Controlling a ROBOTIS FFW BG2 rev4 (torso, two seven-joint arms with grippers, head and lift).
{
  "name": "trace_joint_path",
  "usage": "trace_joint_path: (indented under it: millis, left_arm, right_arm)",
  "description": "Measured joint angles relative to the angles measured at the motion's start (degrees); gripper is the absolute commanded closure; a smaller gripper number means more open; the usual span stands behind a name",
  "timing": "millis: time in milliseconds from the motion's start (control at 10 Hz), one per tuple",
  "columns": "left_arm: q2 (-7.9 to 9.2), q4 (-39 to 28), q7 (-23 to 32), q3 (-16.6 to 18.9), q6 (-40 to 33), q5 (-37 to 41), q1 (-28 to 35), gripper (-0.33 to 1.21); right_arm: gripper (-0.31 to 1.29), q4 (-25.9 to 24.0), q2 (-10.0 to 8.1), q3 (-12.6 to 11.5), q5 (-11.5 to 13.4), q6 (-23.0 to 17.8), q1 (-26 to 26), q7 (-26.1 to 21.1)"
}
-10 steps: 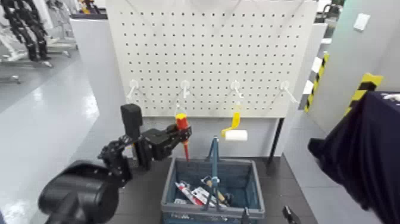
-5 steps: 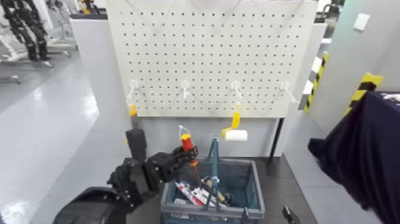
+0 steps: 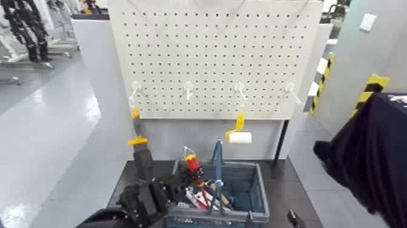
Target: Put the red screwdriver into the crate.
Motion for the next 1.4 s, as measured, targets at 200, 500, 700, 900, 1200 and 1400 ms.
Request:
trace_joint_path:
  millis: [200,500,700,900,1200,1400]
  left_arm:
    - [-0.14,0.6,2.95,-0.54,-0.71,3.44,0.4,0.9]
    - [-0.12,0.13,4.52,-0.48,-0.81,6.69,1.01,0.14]
    - [0.04,-1.25,5.32,0.06,-0.96,4.63,1.22,0.07]
    - [0.18,-3.33,6.85,1.12,-0.93,1.57,1.88,0.08]
    - [0.55,-8.52,9.66,3.84,-0.97,-4.37,4.32,0.09]
    - [0.87,-12.52,12.25,5.17,-2.83,-8.96,7.32,0.09]
  right_arm:
    - [0.14,0.01,0.0,0.0,-0.1,-0.05,-0.01,0.01]
    - [0.14,0.09,0.0,-0.07,-0.37,-0.14,0.06,0.0]
    - [0.14,0.09,0.0,-0.16,-0.46,-0.25,0.08,-0.01]
    - [0.14,0.16,0.0,-0.24,-0.55,-0.33,0.08,0.0]
    - [0.14,0.18,-0.07,-0.32,-0.64,-0.44,0.08,0.0]
    - [0.14,0.18,-0.09,-0.37,-0.72,-0.44,0.08,-0.01]
